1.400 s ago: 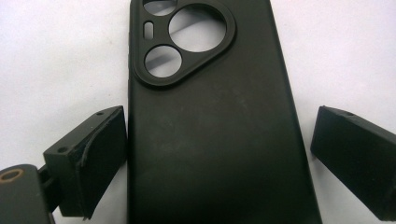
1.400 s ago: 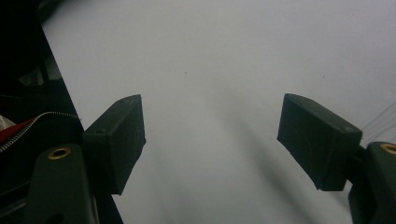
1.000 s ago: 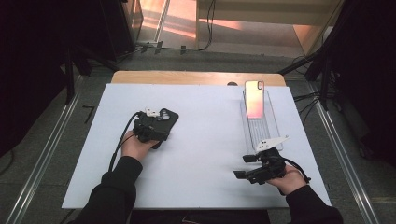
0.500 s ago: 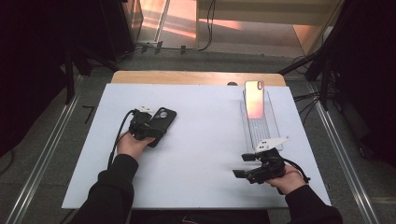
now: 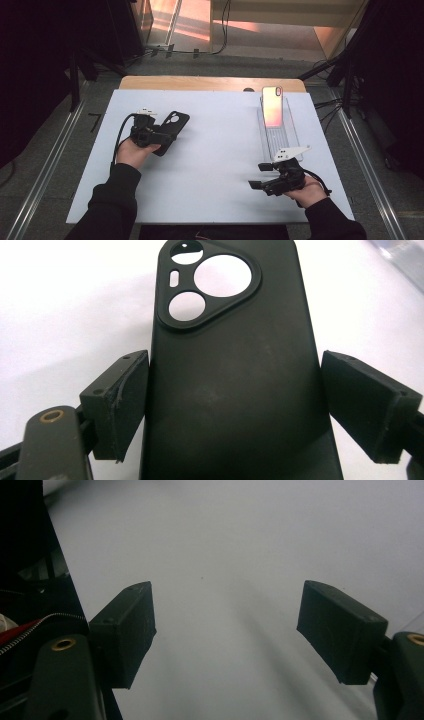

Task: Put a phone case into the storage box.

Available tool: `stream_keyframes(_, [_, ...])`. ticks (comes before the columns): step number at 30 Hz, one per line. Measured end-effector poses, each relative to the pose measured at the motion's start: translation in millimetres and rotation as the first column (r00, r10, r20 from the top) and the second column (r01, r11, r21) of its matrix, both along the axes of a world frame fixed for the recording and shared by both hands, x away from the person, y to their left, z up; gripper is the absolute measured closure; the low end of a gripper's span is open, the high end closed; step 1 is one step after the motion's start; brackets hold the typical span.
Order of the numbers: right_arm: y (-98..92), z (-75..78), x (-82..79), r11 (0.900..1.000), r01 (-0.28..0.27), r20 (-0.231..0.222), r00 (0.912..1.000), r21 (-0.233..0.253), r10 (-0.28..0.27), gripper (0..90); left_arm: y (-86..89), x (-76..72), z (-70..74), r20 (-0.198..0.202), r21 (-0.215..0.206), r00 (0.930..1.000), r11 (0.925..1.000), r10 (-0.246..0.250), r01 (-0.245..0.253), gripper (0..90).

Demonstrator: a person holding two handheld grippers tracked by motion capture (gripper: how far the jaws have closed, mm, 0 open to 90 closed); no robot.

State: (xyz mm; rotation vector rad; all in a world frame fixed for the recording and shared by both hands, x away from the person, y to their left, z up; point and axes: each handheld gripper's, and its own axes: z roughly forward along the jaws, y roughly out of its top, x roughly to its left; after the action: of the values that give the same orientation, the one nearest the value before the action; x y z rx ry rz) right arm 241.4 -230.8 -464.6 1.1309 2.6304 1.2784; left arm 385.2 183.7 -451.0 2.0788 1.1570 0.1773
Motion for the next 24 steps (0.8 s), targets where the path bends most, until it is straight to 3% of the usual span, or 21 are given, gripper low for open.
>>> stream_keyframes(11, [5.7,4.5,1.1,1.0,-0.007,0.013,0.9999,0.012,0.007,21.6,-12.4,-22.4,11.1,-0.027,-0.041,0.996,0.9956,-0.086,0.085,15.2])
stream_keyframes(16, [9.3,5.5,3.1,0.999,0.024,-0.011,0.9997,0.022,-0.023,21.6,-20.2,-36.6,11.9,-0.032,-0.042,0.9922,0.9919,-0.121,0.119,15.2])
stream_keyframes(24, [16.1,11.8,5.2,0.998,0.053,-0.001,0.9986,0.036,-0.053,21.6,-31.2,-58.7,13.1,-0.036,-0.065,0.9881,0.987,-0.15,0.147,15.1])
